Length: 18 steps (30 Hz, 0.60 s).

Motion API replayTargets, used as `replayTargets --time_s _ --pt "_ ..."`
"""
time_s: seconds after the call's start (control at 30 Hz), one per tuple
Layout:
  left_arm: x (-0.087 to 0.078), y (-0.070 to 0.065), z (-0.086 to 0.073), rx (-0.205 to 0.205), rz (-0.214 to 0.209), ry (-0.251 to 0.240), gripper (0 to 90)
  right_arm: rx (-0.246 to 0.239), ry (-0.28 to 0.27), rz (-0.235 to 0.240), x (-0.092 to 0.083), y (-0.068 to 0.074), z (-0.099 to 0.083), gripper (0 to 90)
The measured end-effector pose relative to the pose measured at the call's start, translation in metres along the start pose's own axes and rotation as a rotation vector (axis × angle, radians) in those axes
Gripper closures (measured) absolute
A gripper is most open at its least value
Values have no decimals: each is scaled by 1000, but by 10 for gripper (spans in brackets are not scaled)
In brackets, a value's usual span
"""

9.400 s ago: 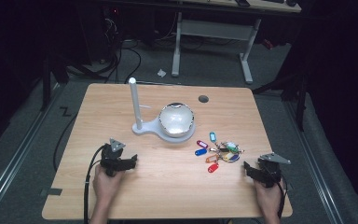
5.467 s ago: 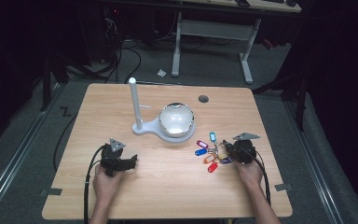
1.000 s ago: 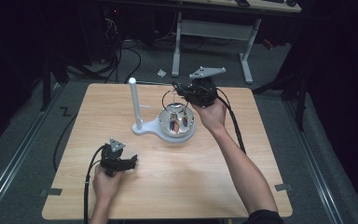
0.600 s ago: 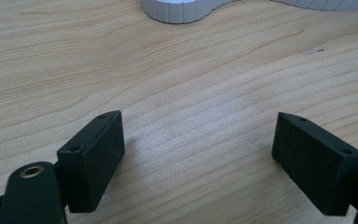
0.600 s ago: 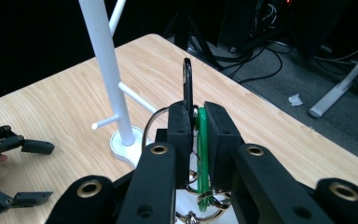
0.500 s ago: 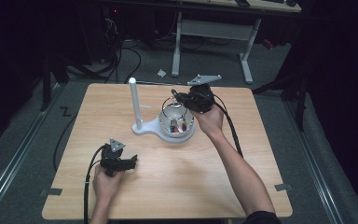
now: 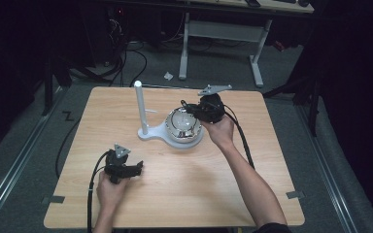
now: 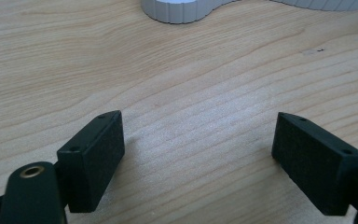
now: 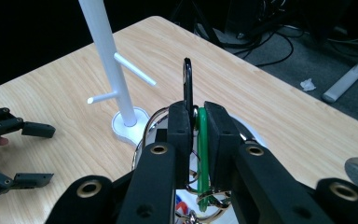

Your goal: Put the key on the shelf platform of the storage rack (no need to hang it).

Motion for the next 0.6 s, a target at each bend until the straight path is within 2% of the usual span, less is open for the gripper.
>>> replayTargets --time_s 0.6 --pt "0 0 0 -3 -2 3 174 12 45 19 13 1 -16 820"
Point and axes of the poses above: each handheld gripper's, and its own axes: x roughly forward along the jaws, z roughly out of its top, y roughly to its left, the point moved 8 cm from there along x, roughly forward along the jaws, and after that the axes turned 3 degrees about y, right-handed, at the moved point
